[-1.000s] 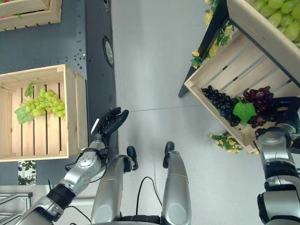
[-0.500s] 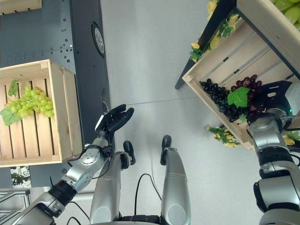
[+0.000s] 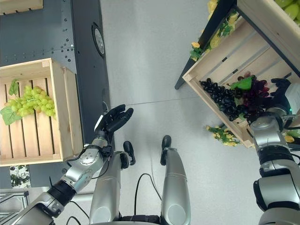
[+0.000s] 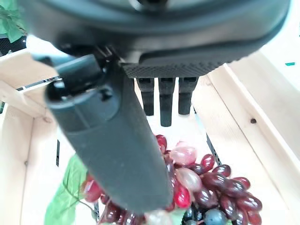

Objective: Pick up the fruits from the basket on one side to the basket on the other side

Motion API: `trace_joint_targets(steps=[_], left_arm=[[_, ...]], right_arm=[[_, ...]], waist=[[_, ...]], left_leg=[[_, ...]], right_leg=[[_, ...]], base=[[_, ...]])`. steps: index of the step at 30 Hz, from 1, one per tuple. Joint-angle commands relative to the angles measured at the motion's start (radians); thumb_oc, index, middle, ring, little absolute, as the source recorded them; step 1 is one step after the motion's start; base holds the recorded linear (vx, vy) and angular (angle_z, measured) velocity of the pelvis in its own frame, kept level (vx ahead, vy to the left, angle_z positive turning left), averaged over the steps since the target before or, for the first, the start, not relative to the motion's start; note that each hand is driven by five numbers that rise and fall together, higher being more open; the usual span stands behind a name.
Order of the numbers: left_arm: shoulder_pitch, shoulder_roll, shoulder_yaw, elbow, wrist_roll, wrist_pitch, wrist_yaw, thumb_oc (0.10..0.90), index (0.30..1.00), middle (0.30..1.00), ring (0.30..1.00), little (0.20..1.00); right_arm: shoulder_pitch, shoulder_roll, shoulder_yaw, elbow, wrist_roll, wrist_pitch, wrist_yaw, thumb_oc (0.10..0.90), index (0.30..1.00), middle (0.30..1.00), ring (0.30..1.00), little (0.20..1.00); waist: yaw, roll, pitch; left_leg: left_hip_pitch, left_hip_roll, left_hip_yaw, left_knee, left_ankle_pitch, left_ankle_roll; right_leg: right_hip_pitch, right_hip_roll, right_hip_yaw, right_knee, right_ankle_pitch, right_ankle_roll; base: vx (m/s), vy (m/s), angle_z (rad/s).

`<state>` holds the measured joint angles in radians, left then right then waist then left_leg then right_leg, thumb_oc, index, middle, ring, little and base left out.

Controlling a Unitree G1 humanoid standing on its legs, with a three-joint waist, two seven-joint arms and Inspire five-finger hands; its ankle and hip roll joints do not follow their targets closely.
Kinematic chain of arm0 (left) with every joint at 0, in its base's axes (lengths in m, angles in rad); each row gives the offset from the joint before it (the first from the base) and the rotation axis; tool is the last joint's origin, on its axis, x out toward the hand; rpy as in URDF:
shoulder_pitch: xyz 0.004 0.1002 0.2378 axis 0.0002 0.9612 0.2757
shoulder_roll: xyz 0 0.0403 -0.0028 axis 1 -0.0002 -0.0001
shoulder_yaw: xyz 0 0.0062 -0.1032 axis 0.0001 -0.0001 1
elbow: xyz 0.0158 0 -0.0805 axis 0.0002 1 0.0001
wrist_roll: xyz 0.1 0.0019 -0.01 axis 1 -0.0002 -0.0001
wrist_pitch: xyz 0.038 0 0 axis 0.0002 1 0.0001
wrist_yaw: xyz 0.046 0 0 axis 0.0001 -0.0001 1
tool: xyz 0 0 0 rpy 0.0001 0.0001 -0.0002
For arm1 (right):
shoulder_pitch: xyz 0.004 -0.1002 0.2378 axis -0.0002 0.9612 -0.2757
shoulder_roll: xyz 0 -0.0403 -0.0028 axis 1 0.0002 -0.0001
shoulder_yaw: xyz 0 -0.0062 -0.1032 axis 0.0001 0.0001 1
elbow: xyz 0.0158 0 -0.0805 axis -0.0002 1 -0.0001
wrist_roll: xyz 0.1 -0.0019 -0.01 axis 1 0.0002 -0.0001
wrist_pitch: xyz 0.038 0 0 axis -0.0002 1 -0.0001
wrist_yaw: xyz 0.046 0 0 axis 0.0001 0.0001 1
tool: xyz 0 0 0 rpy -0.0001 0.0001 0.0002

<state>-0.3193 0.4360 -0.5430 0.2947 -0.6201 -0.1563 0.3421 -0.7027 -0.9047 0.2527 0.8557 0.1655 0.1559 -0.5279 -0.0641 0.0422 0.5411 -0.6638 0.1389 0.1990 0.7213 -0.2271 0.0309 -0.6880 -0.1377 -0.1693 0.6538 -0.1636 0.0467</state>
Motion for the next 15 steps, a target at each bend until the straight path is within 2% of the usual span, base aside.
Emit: trace_joint_targets(steps=[1, 9, 15], left_arm=[[0.002, 0.024, 0.003, -0.097, 0.055, -0.058, -0.003, 0.800, 0.900, 0.900, 0.900, 0.900], [0.010, 0.009, 0.010, -0.092, 0.059, -0.065, -0.014, 0.800, 0.900, 0.900, 0.900, 0.900], [-0.006, -0.016, 0.003, -0.079, 0.062, -0.064, 0.000, 0.800, 0.900, 0.900, 0.900, 0.900]], right_arm=[[-0.039, -0.110, -0.002, -0.034, -0.015, -0.059, -0.046, 0.800, 0.900, 0.900, 0.900, 0.900], [0.022, -0.062, -0.034, -0.105, -0.002, -0.082, -0.062, 0.800, 0.900, 0.900, 0.900, 0.900], [0.085, 0.009, -0.064, -0.147, -0.008, -0.178, -0.095, 0.800, 0.900, 0.900, 0.900, 0.900]], waist=[[0.020, -0.064, -0.021], [0.013, -0.063, -0.021], [0.003, -0.066, -0.021]], left_leg=[[0.071, -0.037, 0.062, 0.028, -0.134, 0.035], [0.075, -0.038, 0.060, 0.054, -0.151, 0.042], [0.098, -0.039, 0.066, 0.049, -0.156, 0.045]], right_leg=[[0.076, 0.021, -0.055, -0.064, 0.009, -0.015], [0.077, 0.017, -0.051, -0.035, -0.008, -0.020], [0.095, 0.019, -0.043, -0.033, -0.014, -0.018]], base=[[-0.01, 0.037, 0.00], [0.00, 0.033, 0.00], [0.01, 0.030, 0.00]])
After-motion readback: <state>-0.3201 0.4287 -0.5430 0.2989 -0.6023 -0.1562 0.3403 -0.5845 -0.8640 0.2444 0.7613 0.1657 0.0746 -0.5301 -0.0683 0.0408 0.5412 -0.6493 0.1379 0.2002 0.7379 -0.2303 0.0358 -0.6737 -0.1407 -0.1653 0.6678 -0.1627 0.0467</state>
